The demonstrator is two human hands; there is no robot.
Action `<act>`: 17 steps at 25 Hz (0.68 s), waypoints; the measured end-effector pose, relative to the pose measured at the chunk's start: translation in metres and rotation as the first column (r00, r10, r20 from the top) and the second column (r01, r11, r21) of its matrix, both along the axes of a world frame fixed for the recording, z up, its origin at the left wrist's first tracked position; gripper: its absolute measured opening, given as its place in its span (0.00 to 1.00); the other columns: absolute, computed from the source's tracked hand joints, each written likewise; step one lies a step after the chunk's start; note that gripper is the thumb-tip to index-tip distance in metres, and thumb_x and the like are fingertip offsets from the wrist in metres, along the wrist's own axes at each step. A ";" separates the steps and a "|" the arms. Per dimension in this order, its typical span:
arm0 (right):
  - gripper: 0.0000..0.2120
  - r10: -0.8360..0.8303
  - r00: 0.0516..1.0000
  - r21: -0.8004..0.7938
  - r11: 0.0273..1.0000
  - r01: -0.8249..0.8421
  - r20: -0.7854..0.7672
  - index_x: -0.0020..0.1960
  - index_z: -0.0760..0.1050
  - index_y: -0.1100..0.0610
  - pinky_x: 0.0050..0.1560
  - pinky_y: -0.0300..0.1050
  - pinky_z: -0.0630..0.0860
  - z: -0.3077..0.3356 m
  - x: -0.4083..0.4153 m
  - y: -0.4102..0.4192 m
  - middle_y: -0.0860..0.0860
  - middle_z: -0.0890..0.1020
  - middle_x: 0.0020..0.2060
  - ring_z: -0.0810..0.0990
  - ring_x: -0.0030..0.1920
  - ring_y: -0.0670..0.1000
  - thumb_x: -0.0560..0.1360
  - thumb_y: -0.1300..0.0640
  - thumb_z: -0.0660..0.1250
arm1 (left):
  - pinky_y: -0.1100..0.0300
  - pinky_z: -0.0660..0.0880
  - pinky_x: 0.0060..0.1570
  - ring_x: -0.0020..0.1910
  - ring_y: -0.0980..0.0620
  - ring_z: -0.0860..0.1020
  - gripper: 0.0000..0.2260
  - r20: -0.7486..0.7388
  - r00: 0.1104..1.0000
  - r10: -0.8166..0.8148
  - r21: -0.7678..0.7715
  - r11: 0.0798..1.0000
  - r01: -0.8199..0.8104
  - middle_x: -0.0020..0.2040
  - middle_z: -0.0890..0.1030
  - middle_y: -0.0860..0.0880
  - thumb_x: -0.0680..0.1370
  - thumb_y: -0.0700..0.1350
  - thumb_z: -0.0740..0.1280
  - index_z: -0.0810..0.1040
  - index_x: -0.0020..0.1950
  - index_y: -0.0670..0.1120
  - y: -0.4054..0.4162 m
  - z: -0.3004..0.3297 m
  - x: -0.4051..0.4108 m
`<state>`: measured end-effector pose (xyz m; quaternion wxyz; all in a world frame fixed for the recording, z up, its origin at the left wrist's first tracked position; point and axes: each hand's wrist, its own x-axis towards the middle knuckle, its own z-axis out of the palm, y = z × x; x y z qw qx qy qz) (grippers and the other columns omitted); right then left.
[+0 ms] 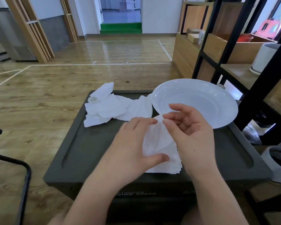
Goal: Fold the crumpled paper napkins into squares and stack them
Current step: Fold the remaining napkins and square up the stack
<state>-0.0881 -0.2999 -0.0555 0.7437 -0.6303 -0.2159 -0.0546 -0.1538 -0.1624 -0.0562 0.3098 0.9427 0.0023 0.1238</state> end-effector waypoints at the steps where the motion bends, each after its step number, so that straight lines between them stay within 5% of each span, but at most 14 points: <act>1: 0.17 0.010 1.000 0.088 0.996 -0.008 -0.024 0.49 0.80 0.46 0.45 0.32 0.76 0.002 -0.003 0.002 0.47 0.84 0.40 0.82 0.43 0.43 0.71 0.68 0.70 | 0.73 0.61 0.54 0.59 0.72 0.57 0.36 0.021 1.000 0.009 0.021 1.000 -0.009 0.63 0.61 0.70 0.62 0.67 0.69 0.57 0.67 0.68 -0.005 -0.002 0.002; 4: 0.15 0.042 0.994 0.259 0.966 -0.016 -0.096 0.47 0.81 0.45 0.47 0.36 0.76 0.005 -0.006 0.003 0.48 0.85 0.40 0.82 0.44 0.46 0.69 0.64 0.71 | 0.64 0.61 0.64 0.67 0.62 0.57 0.38 0.112 0.992 0.055 0.142 0.987 -0.070 0.70 0.61 0.62 0.67 0.54 0.72 0.56 0.73 0.63 -0.010 -0.005 0.006; 6: 0.14 0.045 0.990 0.324 0.946 0.001 -0.134 0.46 0.81 0.45 0.48 0.38 0.76 0.007 -0.004 0.000 0.49 0.85 0.40 0.82 0.45 0.47 0.68 0.63 0.71 | 0.60 0.64 0.65 0.66 0.56 0.66 0.31 0.266 0.960 0.087 0.125 0.984 -0.124 0.69 0.71 0.54 0.69 0.40 0.69 0.69 0.71 0.55 -0.006 -0.003 0.006; 9: 0.14 0.032 0.989 0.272 0.962 0.009 -0.144 0.46 0.81 0.45 0.47 0.36 0.77 0.009 0.001 -0.008 0.49 0.85 0.40 0.82 0.45 0.47 0.69 0.64 0.71 | 0.61 0.69 0.59 0.59 0.54 0.74 0.23 0.382 0.917 0.116 0.141 0.973 -0.182 0.59 0.81 0.50 0.67 0.32 0.64 0.82 0.59 0.49 0.005 0.006 0.002; 13: 0.17 0.111 0.983 -0.056 0.991 -0.120 -0.143 0.47 0.80 0.46 0.45 0.34 0.76 0.009 0.007 -0.021 0.48 0.85 0.38 0.83 0.42 0.45 0.71 0.69 0.70 | 0.49 0.71 0.61 0.62 0.43 0.77 0.27 0.158 0.985 -0.061 0.392 0.920 -0.006 0.63 0.79 0.45 0.66 0.26 0.67 0.81 0.60 0.47 0.015 0.008 0.001; 17: 0.17 0.168 0.977 -0.321 0.925 -0.202 -0.130 0.45 0.81 0.47 0.45 0.34 0.76 0.004 0.007 -0.019 0.47 0.84 0.36 0.82 0.40 0.44 0.70 0.70 0.70 | 0.59 0.55 0.70 0.75 0.53 0.58 0.31 -0.054 0.997 -0.052 0.475 0.877 0.072 0.75 0.64 0.56 0.74 0.32 0.59 0.68 0.72 0.58 0.015 0.008 0.001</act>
